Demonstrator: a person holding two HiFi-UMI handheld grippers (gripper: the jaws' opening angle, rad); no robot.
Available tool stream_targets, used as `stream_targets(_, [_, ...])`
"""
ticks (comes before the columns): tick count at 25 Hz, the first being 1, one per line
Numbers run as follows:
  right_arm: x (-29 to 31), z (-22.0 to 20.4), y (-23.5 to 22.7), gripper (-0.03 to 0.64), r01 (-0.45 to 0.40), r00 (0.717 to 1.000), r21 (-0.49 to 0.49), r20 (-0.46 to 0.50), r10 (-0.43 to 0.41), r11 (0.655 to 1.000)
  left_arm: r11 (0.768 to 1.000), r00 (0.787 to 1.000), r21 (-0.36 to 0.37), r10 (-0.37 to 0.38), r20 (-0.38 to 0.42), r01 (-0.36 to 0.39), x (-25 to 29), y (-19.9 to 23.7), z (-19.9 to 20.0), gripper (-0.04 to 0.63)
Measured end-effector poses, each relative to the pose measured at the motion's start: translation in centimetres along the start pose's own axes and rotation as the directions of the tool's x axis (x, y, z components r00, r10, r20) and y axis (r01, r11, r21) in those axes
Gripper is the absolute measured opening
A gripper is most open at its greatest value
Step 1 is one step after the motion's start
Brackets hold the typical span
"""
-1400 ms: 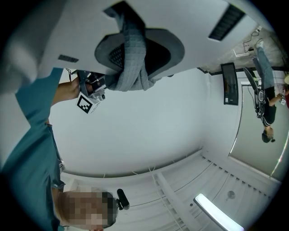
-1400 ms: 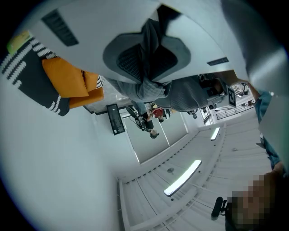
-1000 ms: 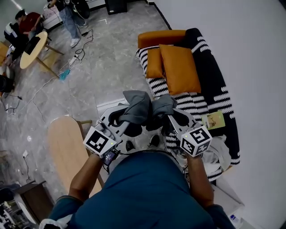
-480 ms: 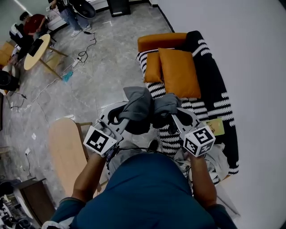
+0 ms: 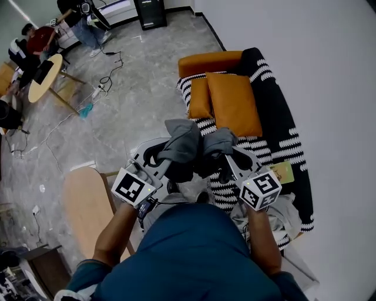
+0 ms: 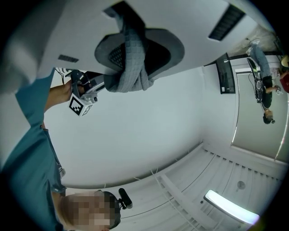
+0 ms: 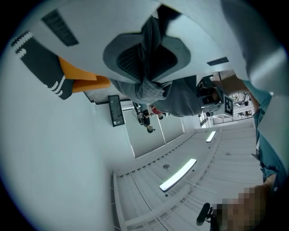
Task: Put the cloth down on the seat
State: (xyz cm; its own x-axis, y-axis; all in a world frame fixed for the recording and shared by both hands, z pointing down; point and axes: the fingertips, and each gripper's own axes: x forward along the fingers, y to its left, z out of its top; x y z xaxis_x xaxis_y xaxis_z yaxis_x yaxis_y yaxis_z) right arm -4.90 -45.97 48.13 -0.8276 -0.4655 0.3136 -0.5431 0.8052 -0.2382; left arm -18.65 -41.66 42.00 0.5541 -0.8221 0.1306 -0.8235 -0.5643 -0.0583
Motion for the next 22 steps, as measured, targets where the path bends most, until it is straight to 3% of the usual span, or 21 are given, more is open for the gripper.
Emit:
stream_targets(10, [5.0,2.8,1.1,0.043,0.062,0.998,0.007,0.018,-0.062,0.998,0.999,0.999,0.007,-0.047,0.025,0.047,-0.8,6.5,0.6,0.054])
stream_targets(22, [4.9,1.9,0.4,0.043,0.12,0.993,0.027,0.015,-0.12,0.992,0.995,0.995,0.009,-0.099,0.024,0.099,0.3,7.7,-0.3,0.054])
